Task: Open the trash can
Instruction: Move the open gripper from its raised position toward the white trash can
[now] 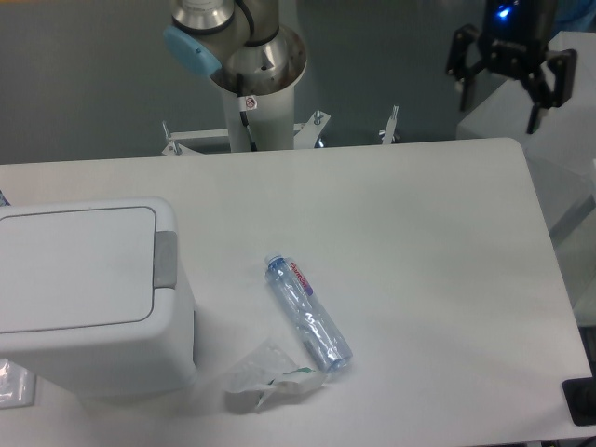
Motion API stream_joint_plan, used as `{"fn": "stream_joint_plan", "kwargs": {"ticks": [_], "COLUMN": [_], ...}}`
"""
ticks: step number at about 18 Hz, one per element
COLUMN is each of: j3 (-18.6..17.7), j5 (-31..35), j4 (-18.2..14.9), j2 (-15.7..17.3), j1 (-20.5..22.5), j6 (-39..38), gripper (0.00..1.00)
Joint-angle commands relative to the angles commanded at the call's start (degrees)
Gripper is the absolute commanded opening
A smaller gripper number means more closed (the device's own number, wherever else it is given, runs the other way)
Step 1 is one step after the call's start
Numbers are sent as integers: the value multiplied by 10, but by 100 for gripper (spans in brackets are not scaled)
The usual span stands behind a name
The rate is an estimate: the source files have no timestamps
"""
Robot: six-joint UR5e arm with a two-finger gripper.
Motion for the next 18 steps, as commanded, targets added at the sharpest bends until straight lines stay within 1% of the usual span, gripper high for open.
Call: {"fn": "stream_joint_plan", "kwargs": {"ticks": [1, 5, 8, 10, 12, 15, 18], "j3": [1, 3, -3, -3, -3, -3, -3], "j5": [0, 2, 4, 5, 4, 4, 4], "j4": [0, 3, 36, 44, 61, 85, 117], "j2": [-1, -2, -3, -7, -11, -20, -38], "j1": [-8, -62, -107, -131, -154, -190, -225], "j6": [-26, -127, -171, -215, -280, -401, -480], "gripper": [100, 100, 100, 100, 100, 100, 100]}}
